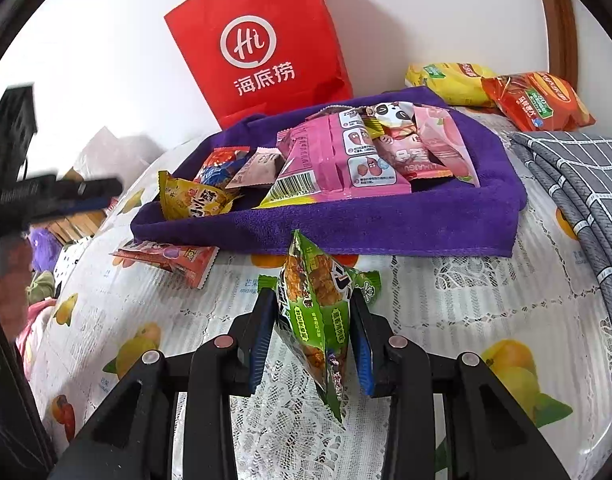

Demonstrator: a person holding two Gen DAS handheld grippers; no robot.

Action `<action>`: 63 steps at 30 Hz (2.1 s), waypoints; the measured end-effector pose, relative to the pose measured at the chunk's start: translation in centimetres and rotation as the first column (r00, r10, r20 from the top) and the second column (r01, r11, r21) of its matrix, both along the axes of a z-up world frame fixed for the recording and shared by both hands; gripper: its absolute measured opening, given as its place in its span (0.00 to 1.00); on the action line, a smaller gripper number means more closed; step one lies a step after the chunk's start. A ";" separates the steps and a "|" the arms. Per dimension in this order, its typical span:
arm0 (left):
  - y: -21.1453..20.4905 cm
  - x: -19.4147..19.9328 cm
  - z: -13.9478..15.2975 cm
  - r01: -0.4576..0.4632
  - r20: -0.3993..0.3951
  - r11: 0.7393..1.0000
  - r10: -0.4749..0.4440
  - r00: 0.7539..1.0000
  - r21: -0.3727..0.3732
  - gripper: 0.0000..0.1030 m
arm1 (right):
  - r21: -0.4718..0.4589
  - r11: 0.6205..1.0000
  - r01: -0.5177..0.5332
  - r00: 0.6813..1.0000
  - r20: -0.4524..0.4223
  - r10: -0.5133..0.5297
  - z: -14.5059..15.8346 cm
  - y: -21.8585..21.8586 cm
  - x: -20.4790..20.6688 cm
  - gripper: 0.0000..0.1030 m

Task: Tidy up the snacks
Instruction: 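Grasp the green snack bag on the bed with the right tool, then grasp the pink Lotso candy stick beside the towel with the left tool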

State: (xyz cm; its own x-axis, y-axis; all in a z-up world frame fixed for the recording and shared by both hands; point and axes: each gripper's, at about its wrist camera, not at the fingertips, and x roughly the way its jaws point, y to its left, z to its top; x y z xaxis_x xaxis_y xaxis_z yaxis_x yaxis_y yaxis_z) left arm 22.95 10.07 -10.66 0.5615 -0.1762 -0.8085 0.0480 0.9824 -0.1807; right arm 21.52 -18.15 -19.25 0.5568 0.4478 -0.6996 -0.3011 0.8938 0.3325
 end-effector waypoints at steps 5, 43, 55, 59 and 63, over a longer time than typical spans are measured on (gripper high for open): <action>1.1 -1.7 -1.1 0.003 0.002 0.998 -0.003 1.000 -0.059 0.61 | -0.001 1.000 0.006 1.000 0.000 -0.006 0.0 0.0 -0.1 0.35; -5.4 -2.2 -5.1 0.210 -0.098 0.973 -0.219 0.971 -0.095 0.34 | 0.021 1.000 0.016 1.000 -0.014 -0.015 0.0 -0.4 -0.1 0.35; -9.0 -3.7 -6.5 0.264 -0.088 0.961 -0.257 0.962 0.081 0.40 | 0.026 0.998 0.060 0.998 -0.001 -0.060 0.3 -1.2 -0.3 0.35; -9.7 -3.8 -6.5 0.252 -0.076 0.959 -0.244 0.967 0.130 0.39 | 0.031 0.997 0.067 0.998 -0.011 -0.067 0.1 -1.4 -0.2 0.35; -10.0 -3.7 -6.6 0.237 -0.052 0.958 -0.232 0.971 0.160 0.34 | 0.031 0.997 0.067 0.998 -0.013 -0.067 0.1 -1.3 -0.2 0.35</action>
State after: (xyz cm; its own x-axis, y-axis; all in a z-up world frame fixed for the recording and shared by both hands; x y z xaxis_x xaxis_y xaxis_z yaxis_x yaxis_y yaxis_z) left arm 19.21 0.06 -17.26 0.4936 -0.1637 -0.8542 0.2775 0.9604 -0.0237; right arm 21.36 -19.44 -19.14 0.5776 0.4315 -0.6929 -0.2368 0.9009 0.3637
